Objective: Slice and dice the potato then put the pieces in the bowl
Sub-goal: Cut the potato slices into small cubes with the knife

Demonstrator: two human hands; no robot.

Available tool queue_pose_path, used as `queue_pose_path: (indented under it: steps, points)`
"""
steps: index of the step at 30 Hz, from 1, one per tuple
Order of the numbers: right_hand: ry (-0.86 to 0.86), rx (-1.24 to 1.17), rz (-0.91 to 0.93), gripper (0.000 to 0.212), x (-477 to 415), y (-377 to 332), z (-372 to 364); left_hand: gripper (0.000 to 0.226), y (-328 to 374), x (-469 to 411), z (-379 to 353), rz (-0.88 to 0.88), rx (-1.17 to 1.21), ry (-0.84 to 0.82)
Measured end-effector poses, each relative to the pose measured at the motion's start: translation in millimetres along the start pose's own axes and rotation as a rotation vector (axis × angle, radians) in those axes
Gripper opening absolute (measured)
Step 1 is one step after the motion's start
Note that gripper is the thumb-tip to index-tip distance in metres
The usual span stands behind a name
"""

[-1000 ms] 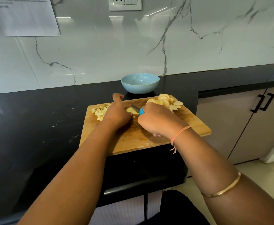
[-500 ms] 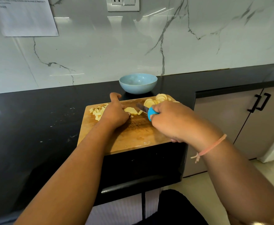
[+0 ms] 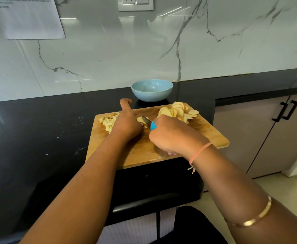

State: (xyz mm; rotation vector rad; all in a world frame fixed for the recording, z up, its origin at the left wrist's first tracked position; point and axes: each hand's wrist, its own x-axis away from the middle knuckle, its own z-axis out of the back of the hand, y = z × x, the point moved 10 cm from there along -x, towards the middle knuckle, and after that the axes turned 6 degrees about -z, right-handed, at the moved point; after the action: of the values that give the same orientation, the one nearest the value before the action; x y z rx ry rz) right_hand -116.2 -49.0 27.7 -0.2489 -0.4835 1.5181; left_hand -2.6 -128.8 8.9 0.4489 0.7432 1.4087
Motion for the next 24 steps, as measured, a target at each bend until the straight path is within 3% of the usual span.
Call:
queue_pose_path:
  steps: [10, 15, 24]
  points:
    - [0.010, 0.001, 0.019, 0.040, 44.7, 23.2, 11.7, 0.074, -0.8, -0.7, -1.6, -0.017, 0.042, -0.009]
    - [0.112, -0.048, 0.028, 0.042, 27.1, 10.5, 27.3, 0.070, -1.5, -1.6, -0.4, -0.011, 0.034, 0.009]
    - [0.050, -0.088, -0.010, 0.042, -17.5, -4.7, -6.0, 0.068, -5.4, -2.1, 1.4, -0.013, 0.013, 0.065]
